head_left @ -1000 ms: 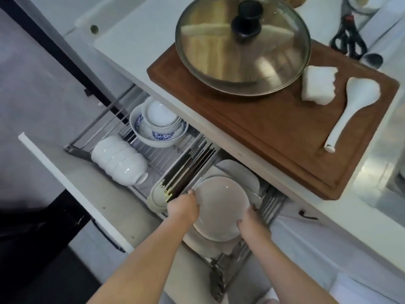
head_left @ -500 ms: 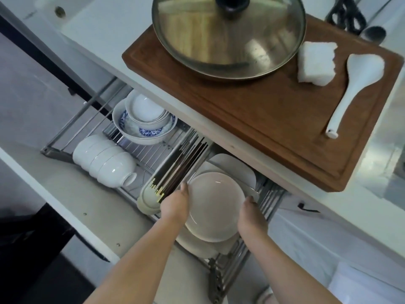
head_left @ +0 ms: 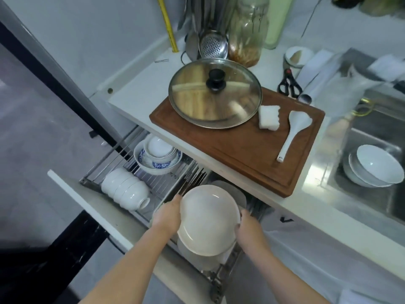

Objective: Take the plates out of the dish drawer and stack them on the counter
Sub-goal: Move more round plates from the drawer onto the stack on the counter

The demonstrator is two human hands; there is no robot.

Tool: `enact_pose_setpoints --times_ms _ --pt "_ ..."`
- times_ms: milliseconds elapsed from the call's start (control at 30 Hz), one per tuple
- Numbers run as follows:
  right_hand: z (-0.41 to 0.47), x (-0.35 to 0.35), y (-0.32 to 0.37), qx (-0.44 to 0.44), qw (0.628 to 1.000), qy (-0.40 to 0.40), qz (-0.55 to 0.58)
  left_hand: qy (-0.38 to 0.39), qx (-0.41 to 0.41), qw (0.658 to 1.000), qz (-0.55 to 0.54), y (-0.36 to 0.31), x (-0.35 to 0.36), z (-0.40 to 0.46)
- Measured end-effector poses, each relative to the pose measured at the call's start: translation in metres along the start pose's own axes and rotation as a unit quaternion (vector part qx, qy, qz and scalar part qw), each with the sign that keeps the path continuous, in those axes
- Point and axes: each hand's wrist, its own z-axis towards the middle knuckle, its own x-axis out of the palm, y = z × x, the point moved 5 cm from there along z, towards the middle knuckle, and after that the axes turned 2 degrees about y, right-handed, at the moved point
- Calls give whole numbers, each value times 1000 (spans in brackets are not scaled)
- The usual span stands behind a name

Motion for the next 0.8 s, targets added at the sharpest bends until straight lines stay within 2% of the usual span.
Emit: enact_pose_setpoints --times_ms 233,400,633,800 --pt "-48 -57 22 -47 998 -39 25 -33 27 999 -4 -28 -71 -40" --pt "-69 -106 20 -76 991 -100 49 -84 71 994 1 -72 -126 -62" --pt "-94 -198 -26 -72 971 -202 103 -140 145 979 32 -184 -169 -84" --pt "-113 -271 -97 -30 962 -255 94 -130 211 969 21 -290 -161 -97"
